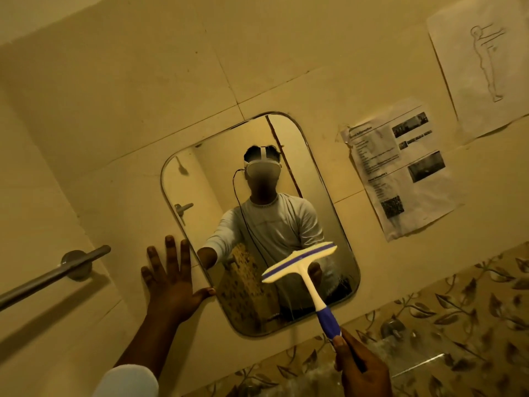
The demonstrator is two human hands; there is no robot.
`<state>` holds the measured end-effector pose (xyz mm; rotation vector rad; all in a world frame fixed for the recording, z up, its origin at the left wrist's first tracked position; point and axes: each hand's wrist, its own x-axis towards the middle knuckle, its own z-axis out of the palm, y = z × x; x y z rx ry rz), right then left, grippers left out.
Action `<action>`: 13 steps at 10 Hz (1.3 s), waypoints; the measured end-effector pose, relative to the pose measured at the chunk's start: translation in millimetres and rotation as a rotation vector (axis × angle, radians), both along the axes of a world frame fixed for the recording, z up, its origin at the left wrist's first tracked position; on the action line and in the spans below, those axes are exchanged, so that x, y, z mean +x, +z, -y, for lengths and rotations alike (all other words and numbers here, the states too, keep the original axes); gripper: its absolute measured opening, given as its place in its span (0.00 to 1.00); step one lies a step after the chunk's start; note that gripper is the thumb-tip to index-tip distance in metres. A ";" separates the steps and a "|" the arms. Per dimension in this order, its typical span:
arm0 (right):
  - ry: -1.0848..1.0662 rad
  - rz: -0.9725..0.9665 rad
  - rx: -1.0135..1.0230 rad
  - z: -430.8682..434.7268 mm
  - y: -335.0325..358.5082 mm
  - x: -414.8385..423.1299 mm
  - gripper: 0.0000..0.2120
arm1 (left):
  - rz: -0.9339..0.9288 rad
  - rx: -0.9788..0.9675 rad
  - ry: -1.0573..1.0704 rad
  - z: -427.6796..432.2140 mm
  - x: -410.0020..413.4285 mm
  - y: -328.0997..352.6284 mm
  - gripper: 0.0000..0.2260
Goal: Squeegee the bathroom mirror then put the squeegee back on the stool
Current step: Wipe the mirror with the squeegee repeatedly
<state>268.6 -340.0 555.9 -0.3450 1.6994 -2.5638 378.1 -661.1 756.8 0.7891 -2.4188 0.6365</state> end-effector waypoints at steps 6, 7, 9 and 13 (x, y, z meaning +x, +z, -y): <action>0.166 0.241 -0.281 8.3 16.5 -17.9 0.17 | 0.008 0.005 0.013 1.0 -0.6 2.0 0.62; 0.171 0.277 -0.269 10.8 0.9 -8.5 0.19 | 0.014 0.016 0.013 -0.3 -0.8 2.7 0.62; 0.232 0.347 -0.305 13.1 -21.4 3.6 0.54 | 0.011 0.013 0.000 -1.3 0.1 1.9 0.62; 0.158 0.188 -0.304 9.9 26.4 -25.7 0.27 | 0.011 0.032 -0.009 -3.3 0.4 1.7 0.63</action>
